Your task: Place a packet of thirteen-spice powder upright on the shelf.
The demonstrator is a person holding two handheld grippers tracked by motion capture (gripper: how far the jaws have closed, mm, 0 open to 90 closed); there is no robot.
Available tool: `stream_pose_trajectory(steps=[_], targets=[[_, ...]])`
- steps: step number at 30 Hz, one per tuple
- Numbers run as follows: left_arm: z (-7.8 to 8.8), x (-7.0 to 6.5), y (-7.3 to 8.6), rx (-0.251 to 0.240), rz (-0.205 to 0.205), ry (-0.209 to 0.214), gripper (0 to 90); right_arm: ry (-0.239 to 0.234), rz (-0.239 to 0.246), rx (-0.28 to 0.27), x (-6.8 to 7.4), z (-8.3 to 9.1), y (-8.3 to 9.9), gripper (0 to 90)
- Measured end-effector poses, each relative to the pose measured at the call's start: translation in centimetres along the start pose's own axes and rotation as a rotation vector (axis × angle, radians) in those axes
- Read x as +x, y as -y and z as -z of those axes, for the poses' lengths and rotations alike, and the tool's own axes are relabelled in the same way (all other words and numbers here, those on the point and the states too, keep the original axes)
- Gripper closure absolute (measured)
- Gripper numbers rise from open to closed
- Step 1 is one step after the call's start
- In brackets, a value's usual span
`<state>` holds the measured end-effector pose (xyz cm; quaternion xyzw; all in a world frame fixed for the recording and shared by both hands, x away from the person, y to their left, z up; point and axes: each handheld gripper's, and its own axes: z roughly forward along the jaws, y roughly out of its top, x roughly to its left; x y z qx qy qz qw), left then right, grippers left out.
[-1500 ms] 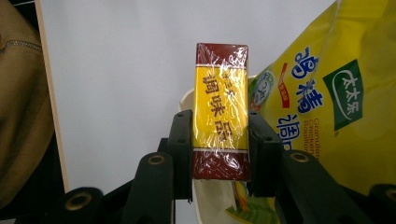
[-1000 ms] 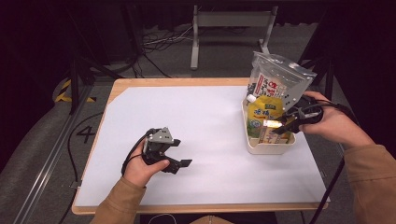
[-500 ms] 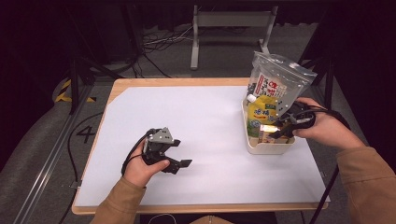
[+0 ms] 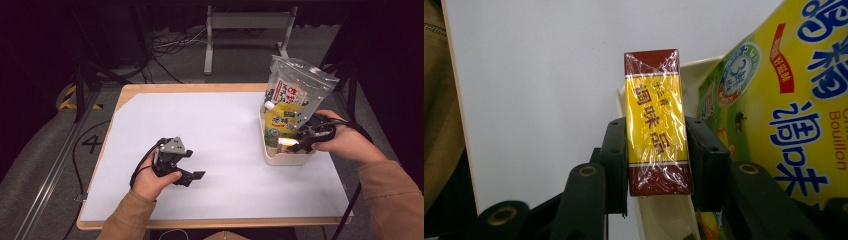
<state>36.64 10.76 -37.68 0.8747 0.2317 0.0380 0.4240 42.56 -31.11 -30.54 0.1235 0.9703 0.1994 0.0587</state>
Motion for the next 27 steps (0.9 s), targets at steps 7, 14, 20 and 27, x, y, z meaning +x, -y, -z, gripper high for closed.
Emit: stream_pose_trajectory(steps=[7, 14, 20, 27], targets=[[0.0, 0.0, 0.0, 0.004, -0.002, 0.001, 17.2, 0.01, -0.016, 0.01, 0.1, -0.4, 0.3, 65.4], [-0.1, 0.0, 0.0, 0.007, -0.004, 0.001, 17.2, 0.017, -0.025, 0.018, 0.1, -0.5, 0.7, 65.0], [-0.1, 0.0, 0.0, 0.005, -0.003, 0.001, 17.2, 0.017, -0.031, 0.018, 0.1, -0.5, 1.0, 63.1], [0.0, 0.1, 0.1, 0.003, -0.002, -0.004, 16.9, 0.035, -0.057, -0.009, 0.1, -0.1, 1.7, 57.2]])
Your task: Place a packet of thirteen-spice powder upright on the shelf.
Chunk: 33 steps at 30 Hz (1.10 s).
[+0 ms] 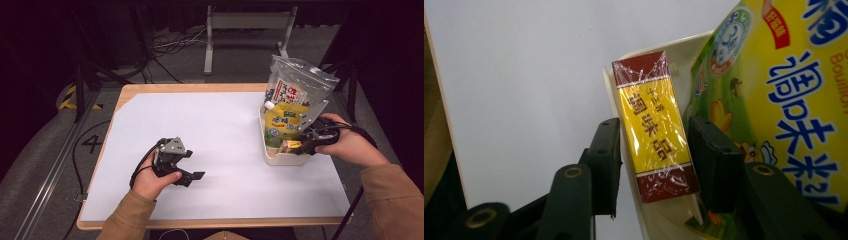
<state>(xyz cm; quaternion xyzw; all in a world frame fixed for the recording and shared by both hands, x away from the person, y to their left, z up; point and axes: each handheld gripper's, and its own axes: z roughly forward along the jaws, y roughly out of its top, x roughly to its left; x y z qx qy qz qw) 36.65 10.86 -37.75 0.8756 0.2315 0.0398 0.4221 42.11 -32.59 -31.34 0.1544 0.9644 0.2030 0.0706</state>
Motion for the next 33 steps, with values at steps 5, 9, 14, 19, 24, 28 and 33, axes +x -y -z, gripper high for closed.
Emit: stream_pose_trajectory(steps=[5, 9, 14, 19, 24, 28, 33], targets=[[0.4, -0.1, 0.3, 0.001, 0.005, -0.01, 16.7, 0.018, -0.024, -0.061, 0.1, 0.6, 0.6, 48.8], [0.9, -0.2, 0.6, -0.001, 0.0, -0.02, 16.5, 0.048, -0.057, -0.133, 0.6, 1.4, 1.1, 42.1], [1.7, -0.3, 1.0, -0.01, 0.002, -0.035, 16.2, 0.113, -0.088, -0.212, 1.2, 2.6, 2.3, 38.9], [2.6, -0.6, 1.6, -0.021, 0.002, -0.048, 16.1, 0.164, -0.136, -0.281, 2.0, 3.6, 3.7, 38.0], [3.6, -0.8, 2.2, -0.039, 0.006, -0.055, 15.8, 0.203, -0.188, -0.358, 3.1, 4.5, 4.9, 32.8], [3.9, -0.8, 2.5, -0.048, 0.009, -0.06, 15.8, 0.236, -0.239, -0.405, 3.9, 4.5, 5.8, 29.3], [4.3, -0.6, 2.8, -0.057, 0.015, -0.068, 15.8, 0.274, -0.3, -0.477, 4.7, 4.6, 6.6, 26.6]])
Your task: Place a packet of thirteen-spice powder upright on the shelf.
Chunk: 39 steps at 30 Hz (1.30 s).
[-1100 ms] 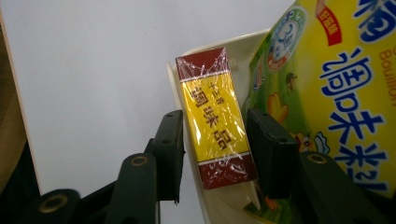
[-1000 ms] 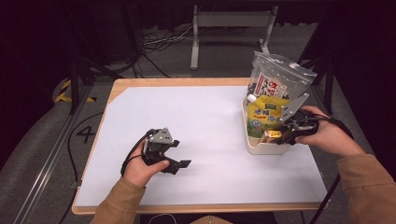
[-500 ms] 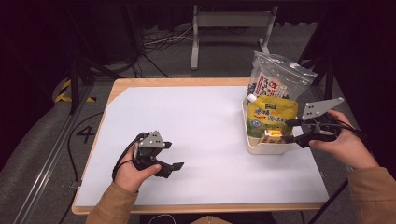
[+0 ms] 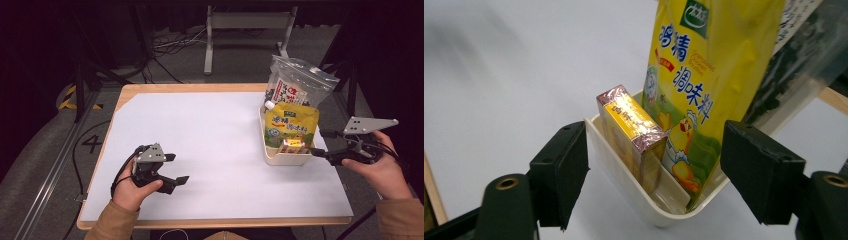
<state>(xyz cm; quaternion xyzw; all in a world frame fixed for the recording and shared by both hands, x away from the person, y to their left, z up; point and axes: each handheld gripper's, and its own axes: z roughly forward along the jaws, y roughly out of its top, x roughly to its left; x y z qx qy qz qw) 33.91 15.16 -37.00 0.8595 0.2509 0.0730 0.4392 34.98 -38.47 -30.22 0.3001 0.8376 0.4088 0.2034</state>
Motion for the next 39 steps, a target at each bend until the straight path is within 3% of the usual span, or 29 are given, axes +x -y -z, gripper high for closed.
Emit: stream_pose_trajectory(steps=[6, 12, 19, 27, 34, 39], targets=[[0.3, 0.0, 0.2, -0.011, 0.005, -0.011, 15.2, 0.026, -0.027, -0.08, 1.2, 0.2, 1.4, 25.3], [0.4, -0.2, 0.6, -0.018, 0.009, -0.016, 15.0, 0.045, -0.042, -0.102, 2.2, -0.3, 2.6, 24.2], [0.7, -0.2, 1.3, -0.046, 0.023, -0.024, 15.0, 0.055, -0.093, -0.12, 2.7, -1.2, 4.4, 19.7], [0.7, -0.1, 1.7, -0.052, 0.035, -0.023, 14.8, 0.059, -0.137, -0.103, 3.0, -2.6, 6.5, 16.5], [0.7, -0.1, 2.2, -0.072, 0.021, -0.033, 14.7, 0.081, -0.122, -0.125, 3.1, -3.5, 7.7, 12.9], [0.4, -0.1, 2.3, -0.07, 0.018, -0.023, 14.5, 0.098, -0.154, -0.125, 2.7, -3.8, 8.7, 13.1]])
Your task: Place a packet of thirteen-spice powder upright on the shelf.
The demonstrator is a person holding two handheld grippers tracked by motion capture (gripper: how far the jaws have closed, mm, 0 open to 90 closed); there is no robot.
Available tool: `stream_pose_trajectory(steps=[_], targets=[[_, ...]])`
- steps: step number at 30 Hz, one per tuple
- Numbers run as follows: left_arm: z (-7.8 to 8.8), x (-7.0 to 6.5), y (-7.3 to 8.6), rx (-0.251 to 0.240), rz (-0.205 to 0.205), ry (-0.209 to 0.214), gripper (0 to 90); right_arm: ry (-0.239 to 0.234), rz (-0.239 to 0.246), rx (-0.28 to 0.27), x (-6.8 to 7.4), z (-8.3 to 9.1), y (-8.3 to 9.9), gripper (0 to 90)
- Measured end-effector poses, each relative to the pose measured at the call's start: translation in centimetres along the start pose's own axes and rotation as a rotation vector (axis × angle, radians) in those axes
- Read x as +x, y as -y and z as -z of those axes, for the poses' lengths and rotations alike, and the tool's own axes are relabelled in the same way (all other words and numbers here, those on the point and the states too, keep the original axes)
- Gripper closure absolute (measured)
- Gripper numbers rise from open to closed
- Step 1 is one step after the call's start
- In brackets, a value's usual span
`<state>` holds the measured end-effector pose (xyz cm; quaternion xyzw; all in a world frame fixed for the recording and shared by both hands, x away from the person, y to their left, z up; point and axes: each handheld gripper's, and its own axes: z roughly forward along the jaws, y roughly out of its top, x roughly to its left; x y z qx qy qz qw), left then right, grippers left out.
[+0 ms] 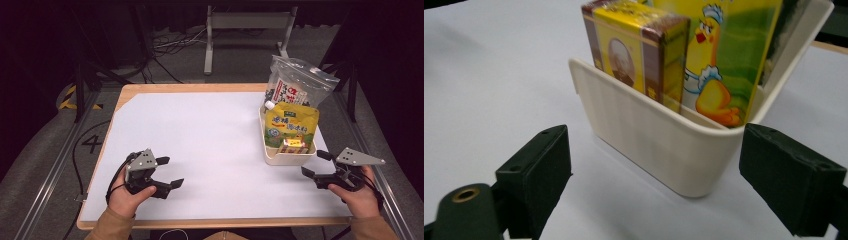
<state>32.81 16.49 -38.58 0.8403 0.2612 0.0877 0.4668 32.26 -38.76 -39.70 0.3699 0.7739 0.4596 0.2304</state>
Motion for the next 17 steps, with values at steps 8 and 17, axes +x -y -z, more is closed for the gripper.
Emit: stream_pose_trajectory(steps=[8, 17], targets=[[-0.2, 0.3, 0.4, 0.006, 0.015, 0.007, 14.0, 0.007, -0.035, 0.056, -0.3, -0.6, 1.0, 13.4], [-0.2, 0.6, 0.7, 0.003, 0.03, 0.004, 13.8, 0.007, -0.02, 0.088, -0.2, -0.7, 1.3, 14.0]])
